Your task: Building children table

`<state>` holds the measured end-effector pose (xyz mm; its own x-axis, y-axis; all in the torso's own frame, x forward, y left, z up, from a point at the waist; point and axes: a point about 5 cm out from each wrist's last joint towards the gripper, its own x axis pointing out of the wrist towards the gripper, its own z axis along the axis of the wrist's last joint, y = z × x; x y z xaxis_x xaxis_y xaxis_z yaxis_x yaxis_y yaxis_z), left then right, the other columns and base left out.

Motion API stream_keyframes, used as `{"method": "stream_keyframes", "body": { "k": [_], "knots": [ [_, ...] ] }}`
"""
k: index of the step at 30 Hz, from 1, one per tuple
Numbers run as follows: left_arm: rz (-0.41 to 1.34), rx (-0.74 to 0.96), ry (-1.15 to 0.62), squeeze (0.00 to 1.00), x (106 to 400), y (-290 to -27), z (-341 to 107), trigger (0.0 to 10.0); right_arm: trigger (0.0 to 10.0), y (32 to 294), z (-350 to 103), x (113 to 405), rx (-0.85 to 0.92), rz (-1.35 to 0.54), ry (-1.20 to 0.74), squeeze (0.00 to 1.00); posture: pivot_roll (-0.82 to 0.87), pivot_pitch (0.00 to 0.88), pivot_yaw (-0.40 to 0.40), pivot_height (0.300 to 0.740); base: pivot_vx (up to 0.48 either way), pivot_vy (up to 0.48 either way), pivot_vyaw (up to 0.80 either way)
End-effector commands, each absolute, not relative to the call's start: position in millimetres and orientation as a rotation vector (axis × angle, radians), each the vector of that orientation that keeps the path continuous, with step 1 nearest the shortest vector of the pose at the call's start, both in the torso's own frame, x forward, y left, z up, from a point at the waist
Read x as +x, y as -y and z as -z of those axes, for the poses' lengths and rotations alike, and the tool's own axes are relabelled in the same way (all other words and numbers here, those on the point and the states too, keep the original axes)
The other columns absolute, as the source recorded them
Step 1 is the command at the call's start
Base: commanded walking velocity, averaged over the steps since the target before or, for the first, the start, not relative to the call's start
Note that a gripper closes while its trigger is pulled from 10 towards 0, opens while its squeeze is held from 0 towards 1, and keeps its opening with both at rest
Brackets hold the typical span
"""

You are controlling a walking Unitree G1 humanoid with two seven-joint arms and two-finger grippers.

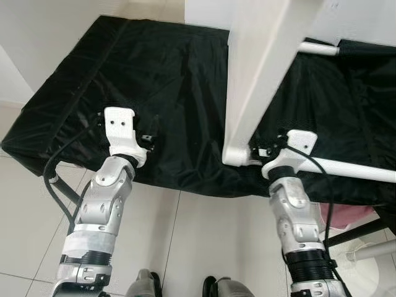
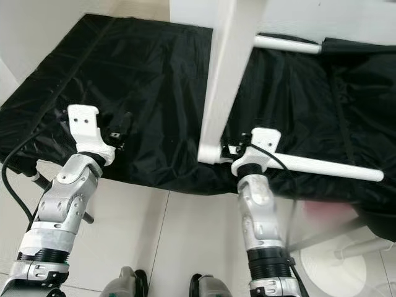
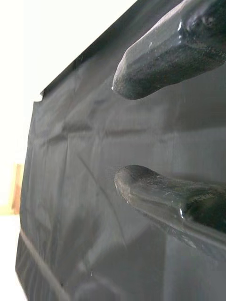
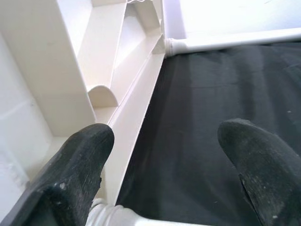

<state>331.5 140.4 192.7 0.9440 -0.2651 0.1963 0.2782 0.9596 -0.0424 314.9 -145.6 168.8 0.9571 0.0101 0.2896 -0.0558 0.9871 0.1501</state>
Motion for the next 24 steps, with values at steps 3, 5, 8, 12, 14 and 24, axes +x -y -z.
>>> {"method": "stream_keyframes", "body": {
  "k": [3,5,8,12,14,24],
  "knots": [
    [0.259,-0.04,0.17,0.0,330,-141,-186,10.0,10.0,143,-165,314,0.145,-0.057,0.293,0.0,0.02,0.083,-0.03,0.74,0.0,0.0,0.0],
    [0.255,-0.04,0.168,0.0,328,-141,-185,10.0,10.0,143,-162,312,0.14,-0.058,0.291,0.0,0.02,0.081,-0.035,0.74,0.0,0.0,0.0],
    [0.266,-0.028,0.173,0.0,324,-141,-185,10.0,10.0,142,-155,305,0.136,-0.067,0.28,0.0,0.03,0.08,-0.044,0.74,0.0,0.0,0.0],
    [0.281,-0.019,0.181,0.0,322,-139,-185,10.0,10.0,141,-151,300,0.139,-0.068,0.272,0.0,0.03,0.081,-0.048,0.74,0.0,0.0,0.0],
    [0.309,-0.018,0.182,0.0,320,-135,-184,10.0,10.0,142,-148,299,0.137,-0.07,0.263,0.0,0.04,0.079,-0.05,0.74,0.0,0.0,0.0],
    [0.36,0.029,0.171,0.0,316,-130,-182,10.0,10.0,141,-141,308,0.12,-0.045,0.223,0.0,0.06,0.073,-0.045,0.74,0.0,0.0,0.0]
  ]
}}
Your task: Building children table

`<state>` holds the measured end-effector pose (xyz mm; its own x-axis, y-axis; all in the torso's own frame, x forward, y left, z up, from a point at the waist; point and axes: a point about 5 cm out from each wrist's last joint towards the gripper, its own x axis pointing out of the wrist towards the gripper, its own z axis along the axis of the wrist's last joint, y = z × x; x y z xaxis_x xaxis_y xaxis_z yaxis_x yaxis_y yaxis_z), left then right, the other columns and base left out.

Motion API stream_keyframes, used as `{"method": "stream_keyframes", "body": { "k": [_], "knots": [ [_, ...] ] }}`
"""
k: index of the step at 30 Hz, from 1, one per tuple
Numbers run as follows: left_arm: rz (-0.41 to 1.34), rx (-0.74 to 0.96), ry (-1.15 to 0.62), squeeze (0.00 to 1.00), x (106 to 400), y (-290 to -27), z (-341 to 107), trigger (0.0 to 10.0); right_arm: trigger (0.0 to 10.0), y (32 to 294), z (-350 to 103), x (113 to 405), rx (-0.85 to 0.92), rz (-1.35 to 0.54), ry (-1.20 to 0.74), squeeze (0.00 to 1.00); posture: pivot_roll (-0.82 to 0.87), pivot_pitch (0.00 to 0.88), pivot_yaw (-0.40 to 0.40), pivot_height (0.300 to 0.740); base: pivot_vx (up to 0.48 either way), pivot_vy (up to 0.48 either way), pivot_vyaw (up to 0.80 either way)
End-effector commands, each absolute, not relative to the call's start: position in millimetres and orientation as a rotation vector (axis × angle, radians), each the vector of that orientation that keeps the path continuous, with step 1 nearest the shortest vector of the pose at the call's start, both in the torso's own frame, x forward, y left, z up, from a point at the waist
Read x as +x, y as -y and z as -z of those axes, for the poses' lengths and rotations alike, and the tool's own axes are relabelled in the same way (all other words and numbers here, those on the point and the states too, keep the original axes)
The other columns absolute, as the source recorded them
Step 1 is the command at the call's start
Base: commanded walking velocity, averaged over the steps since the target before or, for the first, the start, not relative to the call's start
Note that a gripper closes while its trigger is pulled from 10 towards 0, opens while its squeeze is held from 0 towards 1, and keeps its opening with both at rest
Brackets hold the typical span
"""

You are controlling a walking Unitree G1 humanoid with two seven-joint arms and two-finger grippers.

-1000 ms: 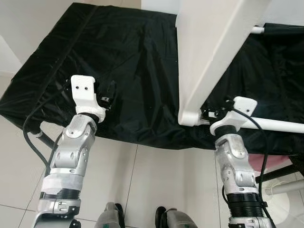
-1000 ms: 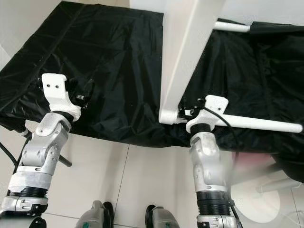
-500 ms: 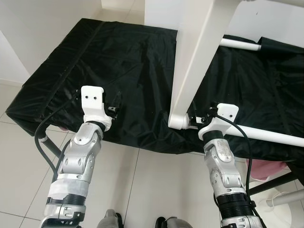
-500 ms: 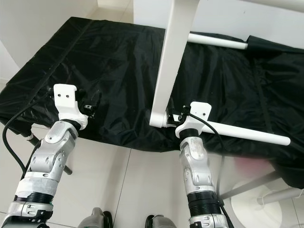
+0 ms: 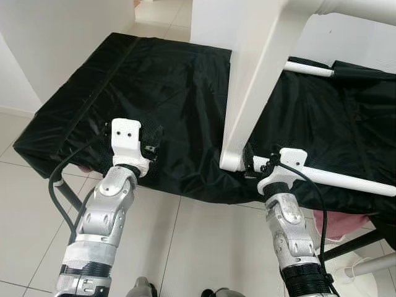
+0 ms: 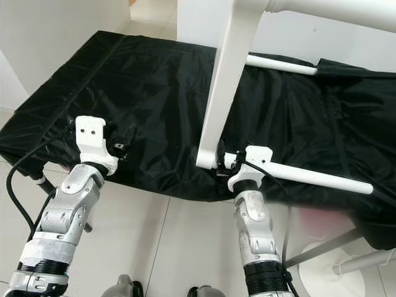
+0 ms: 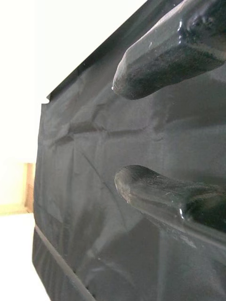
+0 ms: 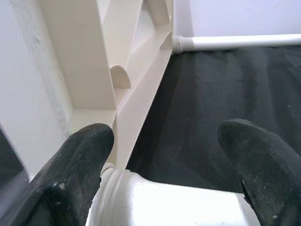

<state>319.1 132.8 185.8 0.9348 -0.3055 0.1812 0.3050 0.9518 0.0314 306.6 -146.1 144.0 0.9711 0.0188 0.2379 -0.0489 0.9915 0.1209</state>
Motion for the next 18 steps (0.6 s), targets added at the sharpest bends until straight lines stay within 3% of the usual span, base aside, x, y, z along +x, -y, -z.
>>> {"method": "stream_keyframes", "body": {
  "k": [1,11,18],
  "knots": [
    [0.361,0.043,0.169,0.0,315,-129,-183,10.0,10.0,142,-138,311,0.114,-0.035,0.204,0.0,0.07,0.074,-0.047,0.74,0.0,0.0,0.0],
    [0.359,0.05,0.174,0.0,313,-128,-184,10.0,10.0,119,-142,318,0.123,-0.198,0.201,0.0,0.07,0.084,-0.057,0.74,0.0,0.0,0.0],
    [0.343,0.072,0.163,0.0,315,-133,-184,10.0,10.0,88,-148,325,0.127,-0.313,0.214,0.0,0.08,0.101,-0.053,0.74,0.0,0.0,0.0]
  ]
}}
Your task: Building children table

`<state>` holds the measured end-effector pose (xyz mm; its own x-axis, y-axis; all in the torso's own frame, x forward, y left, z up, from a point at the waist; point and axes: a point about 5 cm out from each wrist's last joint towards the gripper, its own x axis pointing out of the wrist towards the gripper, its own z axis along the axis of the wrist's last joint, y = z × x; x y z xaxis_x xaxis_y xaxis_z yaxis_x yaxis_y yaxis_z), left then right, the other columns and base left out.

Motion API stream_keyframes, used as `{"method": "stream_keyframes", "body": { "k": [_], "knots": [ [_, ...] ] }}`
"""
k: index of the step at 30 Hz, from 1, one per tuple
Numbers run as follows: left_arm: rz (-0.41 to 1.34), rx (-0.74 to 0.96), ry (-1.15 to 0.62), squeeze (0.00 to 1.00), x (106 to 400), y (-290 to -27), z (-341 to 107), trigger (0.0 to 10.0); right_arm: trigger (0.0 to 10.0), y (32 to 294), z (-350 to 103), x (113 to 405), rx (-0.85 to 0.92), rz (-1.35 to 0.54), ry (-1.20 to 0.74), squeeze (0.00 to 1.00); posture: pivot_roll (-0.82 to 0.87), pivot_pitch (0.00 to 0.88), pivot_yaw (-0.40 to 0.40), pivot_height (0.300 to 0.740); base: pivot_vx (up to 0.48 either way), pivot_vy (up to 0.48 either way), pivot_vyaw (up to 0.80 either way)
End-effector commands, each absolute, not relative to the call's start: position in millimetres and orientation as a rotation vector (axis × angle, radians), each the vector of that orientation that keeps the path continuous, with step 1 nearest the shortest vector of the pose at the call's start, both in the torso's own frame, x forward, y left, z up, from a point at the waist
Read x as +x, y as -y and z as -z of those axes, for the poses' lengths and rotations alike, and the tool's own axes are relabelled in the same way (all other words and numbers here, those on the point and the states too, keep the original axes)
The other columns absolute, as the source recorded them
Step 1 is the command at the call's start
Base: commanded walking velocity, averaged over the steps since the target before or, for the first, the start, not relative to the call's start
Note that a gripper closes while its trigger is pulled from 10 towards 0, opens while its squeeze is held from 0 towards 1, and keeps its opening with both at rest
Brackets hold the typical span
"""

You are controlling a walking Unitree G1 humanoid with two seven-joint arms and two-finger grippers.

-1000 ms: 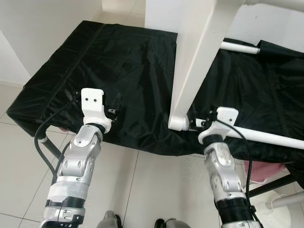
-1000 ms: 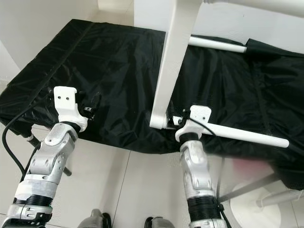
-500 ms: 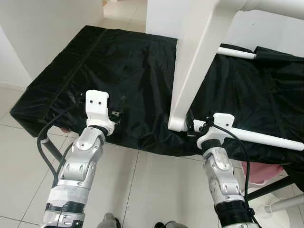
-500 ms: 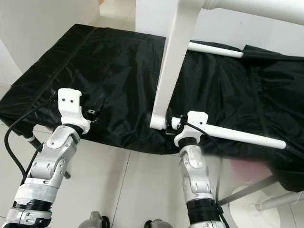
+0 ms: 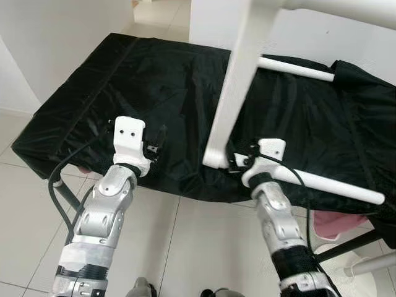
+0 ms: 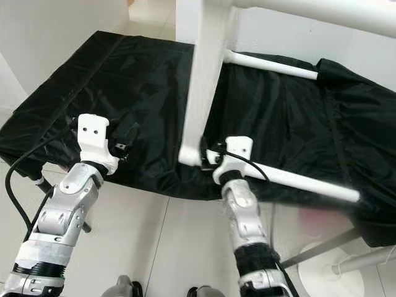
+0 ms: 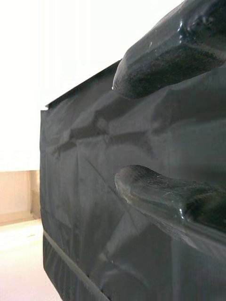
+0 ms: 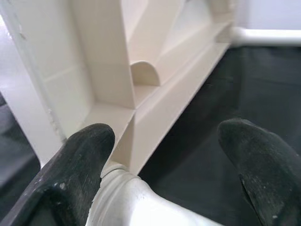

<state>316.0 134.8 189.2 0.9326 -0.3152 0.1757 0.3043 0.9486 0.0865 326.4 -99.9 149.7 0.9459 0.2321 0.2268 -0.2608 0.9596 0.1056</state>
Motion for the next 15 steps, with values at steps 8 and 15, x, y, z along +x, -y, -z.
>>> {"method": "stream_keyframes", "body": {
  "k": [8,15],
  "knots": [
    [0.344,0.072,0.17,0.0,313,-133,-186,10.0,10.0,80,-141,319,0.135,-0.347,0.195,0.0,0.09,0.107,-0.067,0.74,0.0,0.0,0.0],
    [0.392,0.061,0.172,0.0,309,-130,-185,10.0,10.0,110,-139,321,0.11,-0.23,0.205,0.0,0.07,0.119,-0.071,0.74,0.0,0.0,0.0]
  ]
}}
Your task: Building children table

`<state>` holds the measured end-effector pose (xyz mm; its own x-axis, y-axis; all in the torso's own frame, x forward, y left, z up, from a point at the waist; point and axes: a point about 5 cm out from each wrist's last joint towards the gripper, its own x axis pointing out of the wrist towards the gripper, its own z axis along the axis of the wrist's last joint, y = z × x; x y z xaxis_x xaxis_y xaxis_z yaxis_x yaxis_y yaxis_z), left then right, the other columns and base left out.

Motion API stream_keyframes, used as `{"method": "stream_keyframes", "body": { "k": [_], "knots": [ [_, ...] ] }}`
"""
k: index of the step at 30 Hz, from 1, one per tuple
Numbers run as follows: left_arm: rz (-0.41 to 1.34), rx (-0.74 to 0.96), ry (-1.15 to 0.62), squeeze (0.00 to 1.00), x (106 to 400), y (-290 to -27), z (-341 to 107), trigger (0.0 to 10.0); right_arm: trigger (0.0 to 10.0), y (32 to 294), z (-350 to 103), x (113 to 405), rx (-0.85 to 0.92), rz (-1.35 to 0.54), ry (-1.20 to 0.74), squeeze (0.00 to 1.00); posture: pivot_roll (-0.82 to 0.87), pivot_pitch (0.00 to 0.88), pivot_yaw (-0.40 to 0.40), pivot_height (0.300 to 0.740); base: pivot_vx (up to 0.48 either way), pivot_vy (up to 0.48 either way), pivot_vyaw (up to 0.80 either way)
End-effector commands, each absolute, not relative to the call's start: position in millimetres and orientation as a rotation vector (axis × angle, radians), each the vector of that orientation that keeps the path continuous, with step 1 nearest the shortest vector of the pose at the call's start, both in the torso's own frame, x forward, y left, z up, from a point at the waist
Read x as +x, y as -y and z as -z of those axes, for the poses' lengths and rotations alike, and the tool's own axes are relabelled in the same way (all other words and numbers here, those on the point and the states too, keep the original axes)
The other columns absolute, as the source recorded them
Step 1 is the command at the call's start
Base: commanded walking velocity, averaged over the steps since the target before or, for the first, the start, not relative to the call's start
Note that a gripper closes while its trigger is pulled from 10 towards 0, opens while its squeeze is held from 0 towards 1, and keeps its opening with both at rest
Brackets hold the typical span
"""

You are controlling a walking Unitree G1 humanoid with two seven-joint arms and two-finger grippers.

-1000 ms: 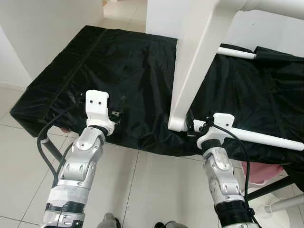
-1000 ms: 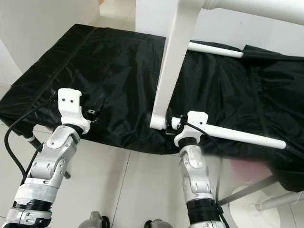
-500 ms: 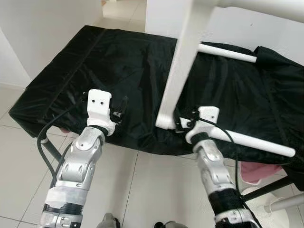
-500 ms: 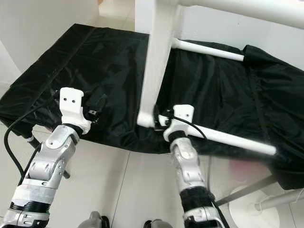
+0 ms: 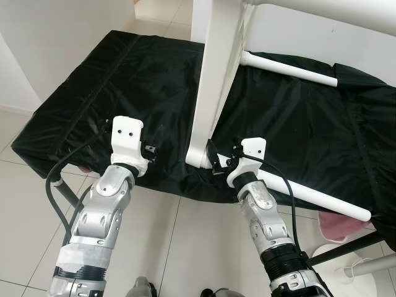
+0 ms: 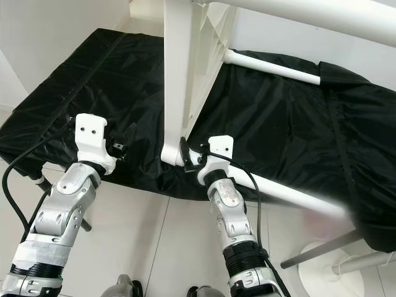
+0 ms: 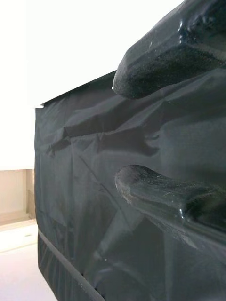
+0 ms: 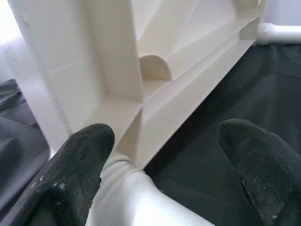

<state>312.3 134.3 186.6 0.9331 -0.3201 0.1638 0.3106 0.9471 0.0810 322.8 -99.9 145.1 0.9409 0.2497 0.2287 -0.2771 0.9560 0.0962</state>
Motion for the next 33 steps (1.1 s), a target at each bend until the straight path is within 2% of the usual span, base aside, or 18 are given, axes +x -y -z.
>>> {"method": "stream_keyframes", "body": {
  "k": [1,5,7,13,21,22,29,33],
  "knots": [
    [0.392,0.061,0.172,0.0,309,-130,-185,10.0,10.0,110,-139,321,0.11,-0.23,0.205,0.0,0.07,0.119,-0.071,0.74,0.0,0.0,0.0],
    [0.426,0.057,0.165,0.0,307,-128,-184,10.0,10.0,122,-138,319,0.099,-0.171,0.215,0.0,0.06,0.121,-0.071,0.74,0.0,0.0,0.0],
    [0.483,0.075,0.181,0.0,303,-126,-186,10.0,10.0,139,-140,317,0.087,-0.076,0.246,0.0,0.06,0.124,-0.069,0.74,0.0,0.0,0.0],
    [0.568,0.075,0.192,0.0,298,-124,-189,10.0,10.0,157,-144,314,0.075,0.037,0.273,0.0,0.05,0.126,-0.062,0.74,0.0,0.0,0.0],
    [0.718,0.058,0.213,0.0,290,-126,-198,10.0,10.0,177,-145,310,0.047,0.104,0.282,0.0,0.05,0.126,-0.061,0.74,0.0,0.0,0.0],
    [0.743,0.046,0.202,0.99,289,-126,-198,10.0,10.0,179,-145,310,0.042,0.109,0.28,0.0,0.05,0.126,-0.062,0.74,0.0,0.0,0.0],
    [0.823,0.095,0.221,1.0,285,-120,-203,10.0,10.0,187,-147,312,0.056,0.143,0.279,0.0,0.04,0.128,-0.065,0.74,0.0,0.0,0.0],
    [0.743,0.144,0.234,1.0,296,-118,-211,10.0,10.0,186,-149,314,0.052,0.152,0.283,0.0,0.04,0.127,-0.064,0.74,0.0,0.0,0.0]
  ]
}}
